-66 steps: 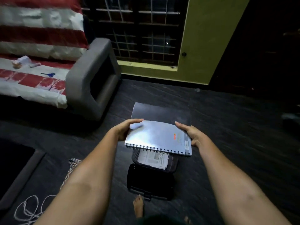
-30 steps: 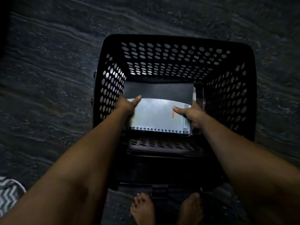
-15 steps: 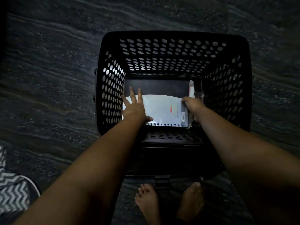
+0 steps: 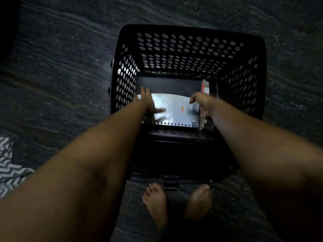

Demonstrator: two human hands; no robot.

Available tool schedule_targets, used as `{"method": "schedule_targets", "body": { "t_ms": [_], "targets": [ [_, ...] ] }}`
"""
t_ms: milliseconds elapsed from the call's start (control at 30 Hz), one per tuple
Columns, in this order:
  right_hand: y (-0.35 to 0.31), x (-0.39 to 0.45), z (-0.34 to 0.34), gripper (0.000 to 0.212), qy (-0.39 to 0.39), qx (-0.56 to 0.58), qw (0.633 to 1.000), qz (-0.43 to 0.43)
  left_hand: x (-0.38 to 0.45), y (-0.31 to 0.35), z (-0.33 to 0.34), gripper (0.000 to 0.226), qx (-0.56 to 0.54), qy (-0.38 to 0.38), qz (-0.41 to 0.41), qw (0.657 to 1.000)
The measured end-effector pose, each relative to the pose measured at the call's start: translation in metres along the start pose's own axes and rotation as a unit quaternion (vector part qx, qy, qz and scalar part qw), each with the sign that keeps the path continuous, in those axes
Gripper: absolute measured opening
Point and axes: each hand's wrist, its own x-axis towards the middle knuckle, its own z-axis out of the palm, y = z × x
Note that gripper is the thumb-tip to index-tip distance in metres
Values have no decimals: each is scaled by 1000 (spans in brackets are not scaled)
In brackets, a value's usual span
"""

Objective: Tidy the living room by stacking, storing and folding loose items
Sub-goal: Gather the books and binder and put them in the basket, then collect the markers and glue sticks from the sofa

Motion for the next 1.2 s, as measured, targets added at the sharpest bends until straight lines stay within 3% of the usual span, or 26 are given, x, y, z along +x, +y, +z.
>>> {"method": "schedule_targets", "body": {
  "t_ms": [100, 200, 333, 500, 667, 767, 833, 967, 1100, 1200],
  "targets": [
    [-24, -45, -25, 30, 13, 7, 998, -61, -49, 0, -43, 98, -219, 56, 9, 974],
    [-47, -103, -50, 7, -8, 14, 999, -43, -102, -1, -85, 92, -317, 106, 3, 943],
    [-90, -204, -89, 18, -48, 1, 997, -64, -204, -6, -158, 93, -462, 164, -10, 872],
    [-126, -341, -129, 23, -65, 48, 992, -98, -345, -9, -234, 90, -514, 210, -39, 831],
    [-158, -495, -156, 23, -86, 115, 977, -158, -522, -5, -309, 83, -515, 253, -24, 818],
    [-172, -567, -164, 17, -101, 108, 966, -211, -611, -4, -341, 87, -519, 291, -29, 803],
    [-180, -609, -171, 15, -112, 83, 959, -246, -663, -4, -356, 90, -539, 331, -25, 774],
    [-182, -667, -174, 10, -131, 6, 950, -283, -744, -1, -355, 85, -570, 363, -13, 737],
    [-193, -706, -167, 37, -136, -88, 938, -308, -793, -5, -328, 88, -611, 389, -34, 689],
    [-206, -738, -148, 28, -166, -129, 923, -322, -815, -14, -303, 88, -666, 385, -60, 637]
  ]
}}
